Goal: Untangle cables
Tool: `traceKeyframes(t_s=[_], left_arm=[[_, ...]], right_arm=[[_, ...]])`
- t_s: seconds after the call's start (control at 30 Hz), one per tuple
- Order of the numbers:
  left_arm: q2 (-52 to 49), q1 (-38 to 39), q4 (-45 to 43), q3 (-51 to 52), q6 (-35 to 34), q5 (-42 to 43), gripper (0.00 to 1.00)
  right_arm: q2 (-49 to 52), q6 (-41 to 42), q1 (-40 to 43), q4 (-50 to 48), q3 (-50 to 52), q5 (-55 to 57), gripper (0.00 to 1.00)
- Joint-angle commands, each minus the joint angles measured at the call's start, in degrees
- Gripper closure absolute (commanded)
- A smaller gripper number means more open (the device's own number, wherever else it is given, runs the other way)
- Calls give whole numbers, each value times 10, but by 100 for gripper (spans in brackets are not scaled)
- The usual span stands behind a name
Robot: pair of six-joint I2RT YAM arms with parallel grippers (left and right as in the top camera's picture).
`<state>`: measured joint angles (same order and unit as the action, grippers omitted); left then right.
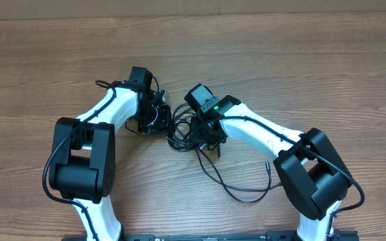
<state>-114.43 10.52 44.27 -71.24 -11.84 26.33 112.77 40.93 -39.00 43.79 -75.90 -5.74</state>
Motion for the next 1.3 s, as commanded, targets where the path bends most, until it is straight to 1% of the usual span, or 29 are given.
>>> traceKeyframes(t_s=[0.0,0.1,0.2,0.23,0.27,0.33,0.43,0.47,0.67,0.77,0.87,0.9,0.93,0.97,1.13,1.27], left_arm=[[-18,4,5,13,-2,-40,73],[-18,4,4,13,-2,-40,73],[-18,4,4,13,-2,-40,73],[-18,4,4,13,-2,-40,73],[-18,4,4,13,-2,-40,73],[-18,4,4,13,-2,-40,73],[-18,4,4,13,-2,-40,73],[-18,4,3,13,-2,-40,73],[-18,4,3,13,-2,-40,73],[-18,4,3,13,-2,-41,75],[-18,4,3,13,-2,-49,79],[-18,4,3,13,-2,-52,83],[-18,4,3,13,-6,-55,91],[-18,4,3,13,-9,-57,96],[-18,4,3,13,-23,-71,96],[-18,4,3,13,-41,-90,96]], right_arm=[[-14,2,1,-18,18,10,89],[-14,2,1,-39,33,10,96],[-14,2,1,-39,33,9,96],[-14,2,1,-40,33,7,90],[-14,2,1,-41,33,1,81],[-14,2,1,-42,33,-8,75],[-14,2,1,-44,33,-20,73],[-14,2,1,-44,33,-20,74],[-14,2,1,-45,33,-21,96],[-18,-9,3,-28,23,-48,96],[-30,-9,9,-21,11,-73,96],[-34,-9,11,-21,9,-77,96],[-40,-9,13,-21,8,-84,96],[-44,-9,14,-21,8,-89,96],[-52,-9,15,-8,8,-105,96],[-53,-10,21,33,4,-104,96]])
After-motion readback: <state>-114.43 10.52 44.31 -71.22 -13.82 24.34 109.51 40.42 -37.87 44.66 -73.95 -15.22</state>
